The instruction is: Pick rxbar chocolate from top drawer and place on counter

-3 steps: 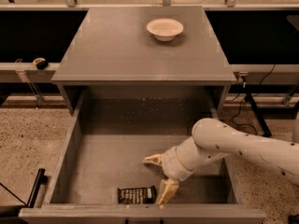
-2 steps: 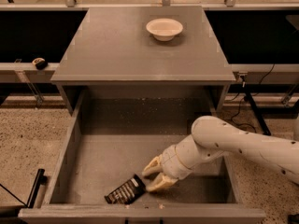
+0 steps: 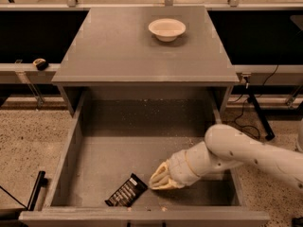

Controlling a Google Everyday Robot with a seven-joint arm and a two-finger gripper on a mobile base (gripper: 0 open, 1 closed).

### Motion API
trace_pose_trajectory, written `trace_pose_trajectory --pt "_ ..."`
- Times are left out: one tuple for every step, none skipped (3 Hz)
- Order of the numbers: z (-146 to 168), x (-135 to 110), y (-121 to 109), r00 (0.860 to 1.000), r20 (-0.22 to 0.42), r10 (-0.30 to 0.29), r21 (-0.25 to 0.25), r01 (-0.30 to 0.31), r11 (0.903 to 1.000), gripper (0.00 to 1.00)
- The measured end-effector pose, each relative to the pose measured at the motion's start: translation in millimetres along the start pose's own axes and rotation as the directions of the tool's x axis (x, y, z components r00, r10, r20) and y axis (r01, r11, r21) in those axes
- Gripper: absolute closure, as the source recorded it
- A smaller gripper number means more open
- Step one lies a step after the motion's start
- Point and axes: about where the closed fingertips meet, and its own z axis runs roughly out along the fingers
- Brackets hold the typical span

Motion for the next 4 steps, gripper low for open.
trace_pose_trajectory --pt "-13.9 -2.0 -4.0 0.991 0.132 -0.029 0.111 0.015 0.9938 1.0" --pt "-28.9 -2.9 -13.0 0.992 0.115 -0.058 0.121 0.044 0.9917 1.0" --pt "-22.6 -18.4 -29.5 0.997 -0.01 -0.08 0.033 0.08 0.9962 1.0" --pt "-4.5 -41.7 -42.4 0.988 -0.088 -0.125 -0.083 0.117 0.9896 1.0"
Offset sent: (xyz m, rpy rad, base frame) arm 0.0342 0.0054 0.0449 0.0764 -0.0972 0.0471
